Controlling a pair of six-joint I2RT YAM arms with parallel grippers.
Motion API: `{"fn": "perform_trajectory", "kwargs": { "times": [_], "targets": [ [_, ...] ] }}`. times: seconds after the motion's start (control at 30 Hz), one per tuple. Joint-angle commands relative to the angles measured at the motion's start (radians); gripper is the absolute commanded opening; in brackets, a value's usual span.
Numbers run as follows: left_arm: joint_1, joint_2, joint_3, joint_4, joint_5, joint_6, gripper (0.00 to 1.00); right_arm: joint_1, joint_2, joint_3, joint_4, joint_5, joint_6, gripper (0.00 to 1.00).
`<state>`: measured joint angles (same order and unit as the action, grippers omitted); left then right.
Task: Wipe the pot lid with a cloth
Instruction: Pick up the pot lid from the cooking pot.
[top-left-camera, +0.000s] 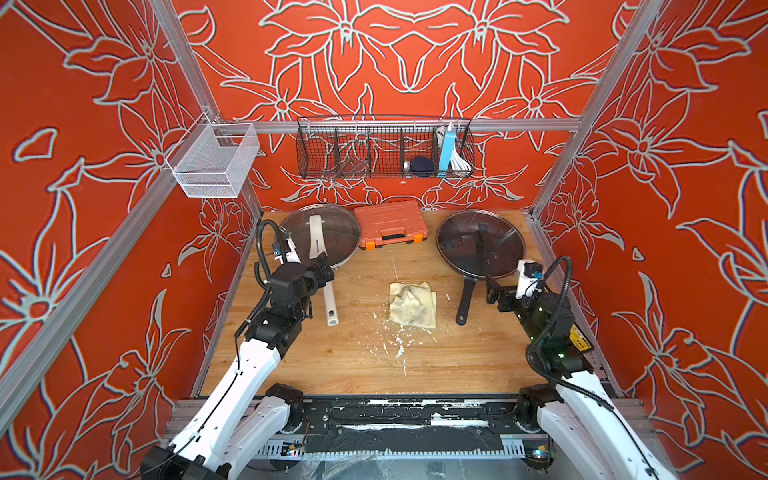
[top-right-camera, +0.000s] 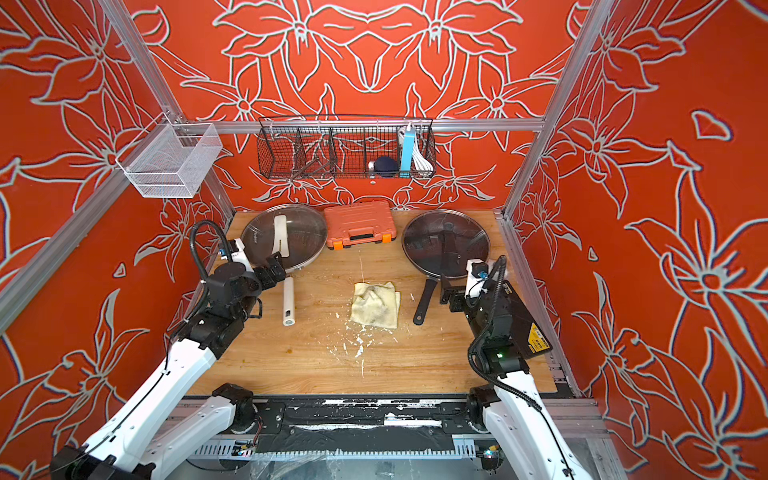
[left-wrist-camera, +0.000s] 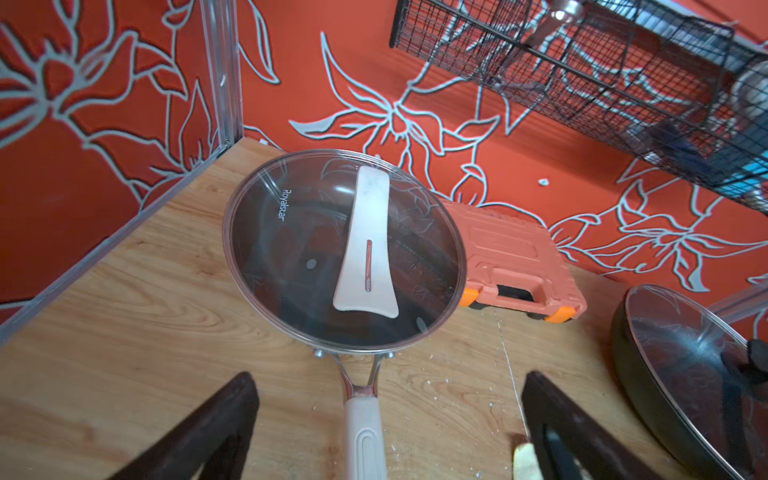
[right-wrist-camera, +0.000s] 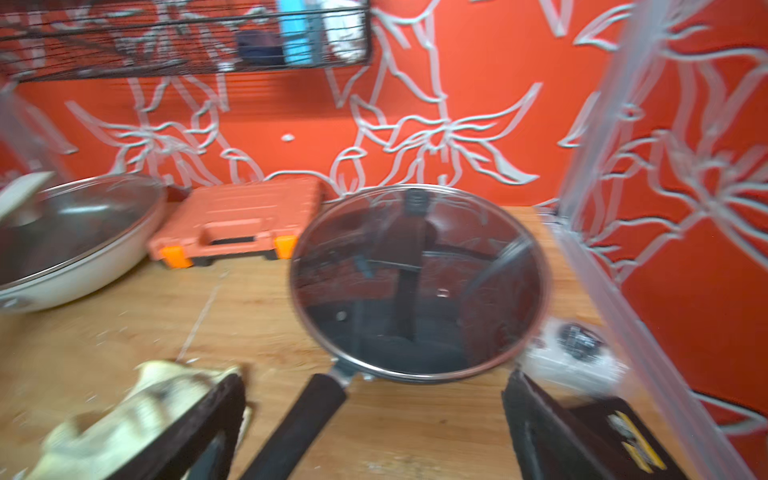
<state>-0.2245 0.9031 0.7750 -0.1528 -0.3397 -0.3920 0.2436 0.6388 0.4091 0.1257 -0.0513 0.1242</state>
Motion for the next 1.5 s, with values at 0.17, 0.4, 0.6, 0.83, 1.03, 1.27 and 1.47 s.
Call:
{"fn": "perform_trajectory", "kwargs": {
  "times": [0.17, 0.4, 0.6, 0.83, 1.03, 1.27, 1.47],
  "targets": [
    [0.026, 0.216, 0.229, -0.240, -0.007, 0.038, 0.99, 0.215, 0.127, 0.147, -0.091, -0.048, -0.076, 0.98],
    [0.104, 0.410, 0.441, -0.320, 0.085, 0.096, 0.99, 0.338, 0.213, 0.206, -0.098, -0.015, -0.113, 0.98],
    [0.151, 0.593, 0.584, -0.345, 0.131, 0.147, 0.99, 0.411, 0.277, 0.260, -0.084, -0.034, -0.152, 0.98],
    [0.174, 0.820, 0.761, -0.370, 0.156, 0.195, 0.99, 0.470, 0.407, 0.337, -0.018, -0.106, -0.149, 0.98],
    [0.177, 0.947, 0.841, -0.333, 0.170, 0.241, 0.97, 0.527, 0.480, 0.362, 0.011, -0.113, -0.150, 0.98],
    [0.211, 1.028, 0.900, -0.321, 0.180, 0.268, 0.87, 0.548, 0.517, 0.374, 0.018, -0.114, -0.151, 0.98],
    [0.232, 1.091, 0.945, -0.328, 0.182, 0.298, 0.74, 0.550, 0.534, 0.377, 0.027, -0.106, -0.145, 0.98]
  ]
}}
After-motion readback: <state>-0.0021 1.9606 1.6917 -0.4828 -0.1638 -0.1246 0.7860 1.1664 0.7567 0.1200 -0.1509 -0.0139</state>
